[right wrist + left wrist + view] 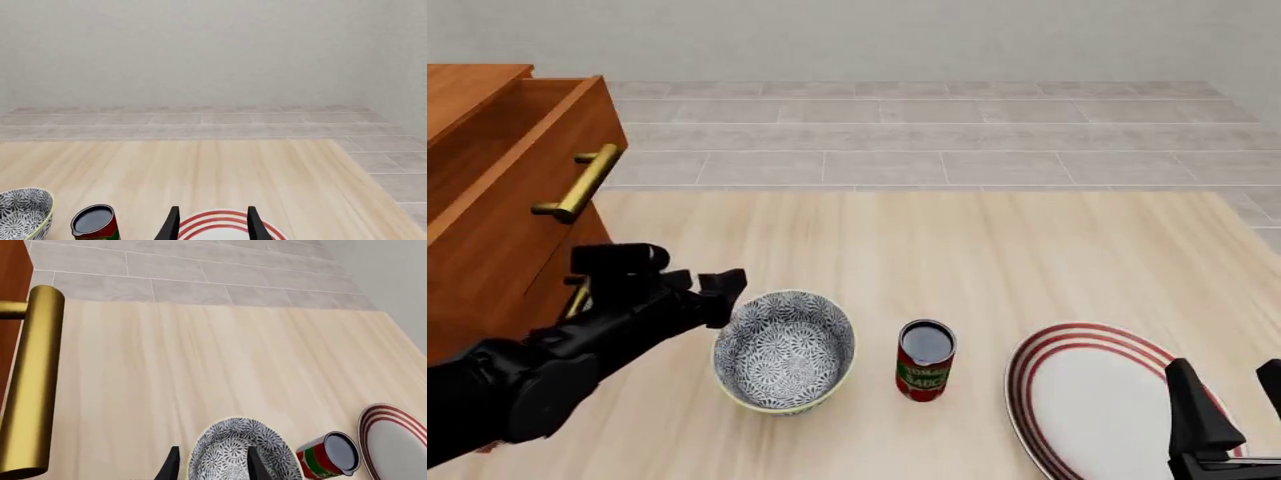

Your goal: Put the bowl on top of the cabinet.

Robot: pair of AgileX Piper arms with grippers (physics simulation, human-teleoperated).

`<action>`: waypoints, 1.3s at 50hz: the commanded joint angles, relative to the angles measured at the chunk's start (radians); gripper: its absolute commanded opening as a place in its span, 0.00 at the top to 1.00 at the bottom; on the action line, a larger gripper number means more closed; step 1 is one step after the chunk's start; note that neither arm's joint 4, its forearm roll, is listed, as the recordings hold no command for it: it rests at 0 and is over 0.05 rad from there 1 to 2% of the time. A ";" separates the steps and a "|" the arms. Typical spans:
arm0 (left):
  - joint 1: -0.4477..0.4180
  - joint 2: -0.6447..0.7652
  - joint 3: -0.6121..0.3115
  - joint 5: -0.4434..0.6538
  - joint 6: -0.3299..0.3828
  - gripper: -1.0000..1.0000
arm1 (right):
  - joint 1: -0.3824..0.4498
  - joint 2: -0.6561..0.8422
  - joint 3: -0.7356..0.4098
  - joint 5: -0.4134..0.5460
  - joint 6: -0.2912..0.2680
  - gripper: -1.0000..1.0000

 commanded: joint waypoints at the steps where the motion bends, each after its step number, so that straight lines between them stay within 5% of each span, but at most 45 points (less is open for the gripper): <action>1: 0.025 0.068 0.002 -0.037 -0.018 0.00 | 0.001 0.000 -0.001 0.000 0.000 0.00; 65: 0.011 0.322 0.032 -0.200 -0.092 0.00 | 0.004 0.000 0.000 0.001 -0.009 0.00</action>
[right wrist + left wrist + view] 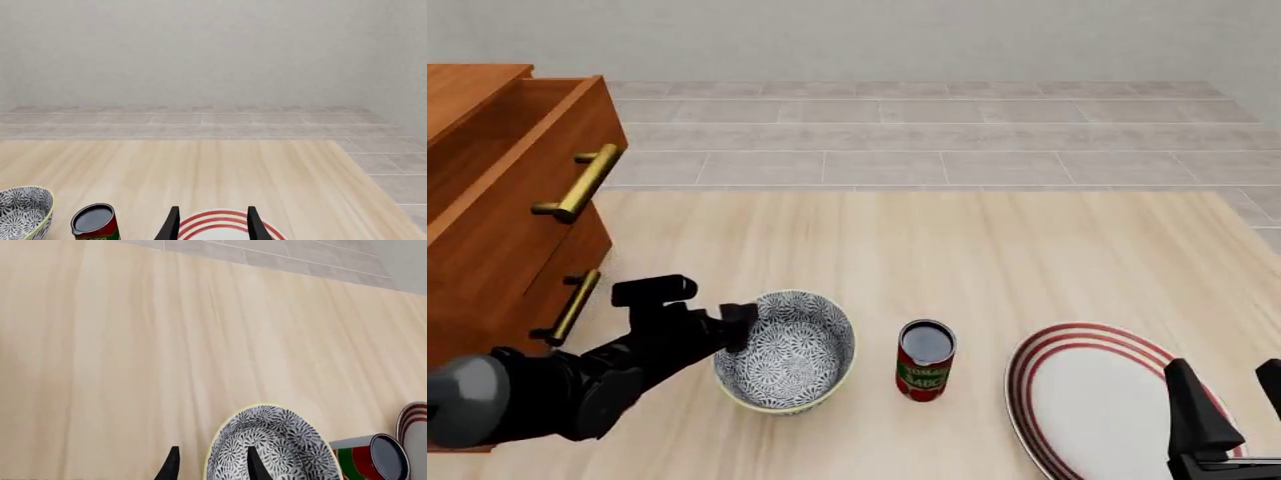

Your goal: Put the bowl on top of the cabinet.

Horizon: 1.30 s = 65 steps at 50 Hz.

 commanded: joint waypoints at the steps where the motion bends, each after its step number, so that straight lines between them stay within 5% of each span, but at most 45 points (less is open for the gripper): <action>1: -0.008 0.041 0.004 -0.029 -0.007 0.00 | 0.000 0.000 0.000 0.000 -0.001 0.00; 61: -0.080 0.225 -0.006 -0.122 -0.020 0.00 | -0.006 0.000 -0.001 -0.006 0.001 0.00; 62: -0.076 0.225 -0.008 -0.118 -0.007 1.00 | -0.007 0.000 0.000 -0.006 0.001 0.00; 65: -0.101 0.238 -0.011 -0.111 -0.018 1.00 | -0.007 0.000 0.000 -0.007 0.001 0.00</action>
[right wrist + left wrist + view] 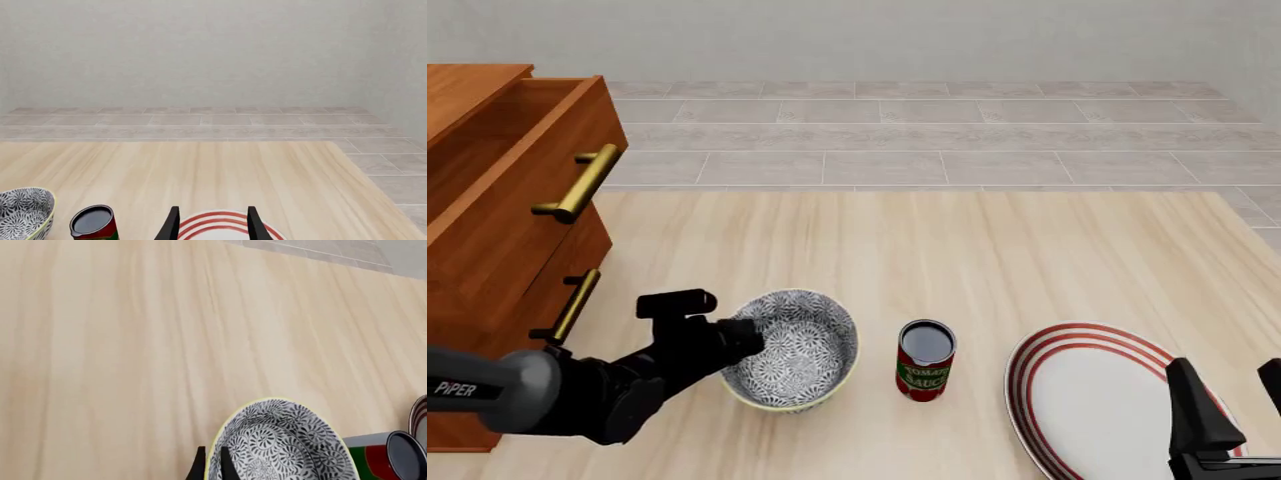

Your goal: Put the bowl on top of the cabinet.

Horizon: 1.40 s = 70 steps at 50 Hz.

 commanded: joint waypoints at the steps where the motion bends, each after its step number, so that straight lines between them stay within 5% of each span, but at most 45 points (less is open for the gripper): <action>1: -0.067 0.086 0.002 0.000 -0.003 1.00 | -0.002 0.000 0.000 -0.002 0.000 0.00; 25: -0.043 -0.027 0.008 0.077 -0.008 1.00 | -0.002 0.000 0.000 -0.002 -0.007 0.00; 52: 0.023 -0.430 -0.106 0.436 0.012 1.00 | 0.000 0.000 0.000 -0.004 -0.011 0.00; 70: 0.014 -0.623 -0.313 0.739 0.012 1.00 | 0.000 0.000 0.000 -0.002 -0.012 0.00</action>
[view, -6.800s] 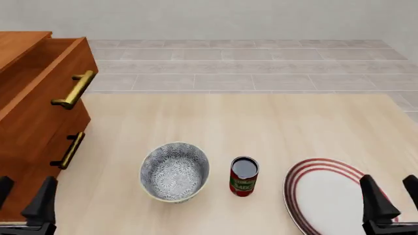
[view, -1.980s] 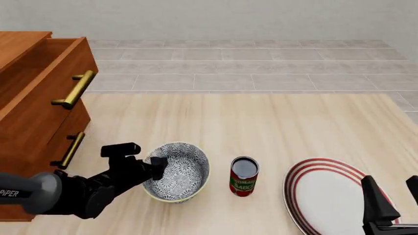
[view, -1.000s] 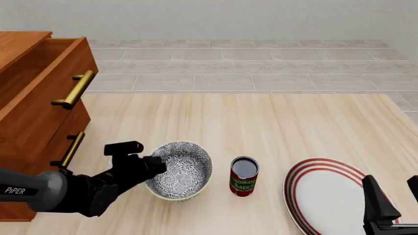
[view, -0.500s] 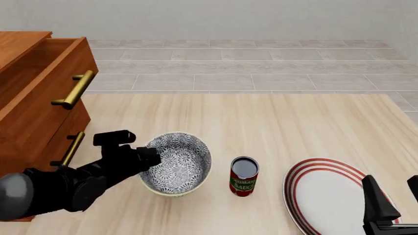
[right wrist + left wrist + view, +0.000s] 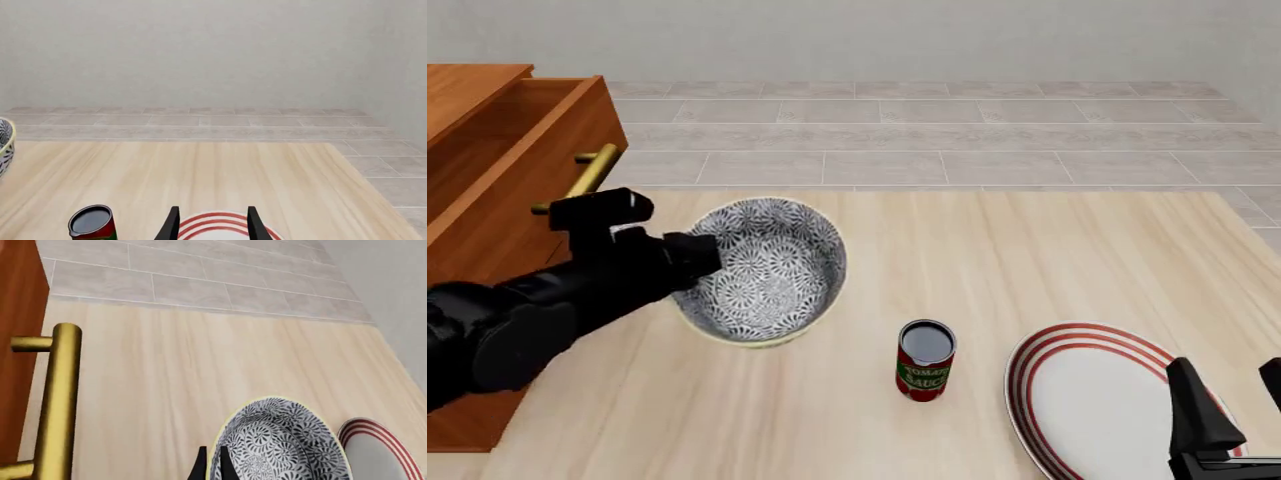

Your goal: Put the bowl on top of the cabinet.

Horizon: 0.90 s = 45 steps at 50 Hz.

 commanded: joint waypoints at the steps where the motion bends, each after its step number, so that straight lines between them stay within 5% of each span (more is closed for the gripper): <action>1: -0.006 -0.122 -0.134 0.188 0.002 1.00 | 0.001 0.000 0.000 0.001 -0.001 0.00; 22: 0.002 -0.223 -0.377 0.437 -0.033 1.00 | 0.001 0.000 0.001 -0.001 0.002 0.00; 45: 0.157 -0.273 -0.614 0.642 0.025 1.00 | 0.006 0.001 0.001 0.001 0.005 0.00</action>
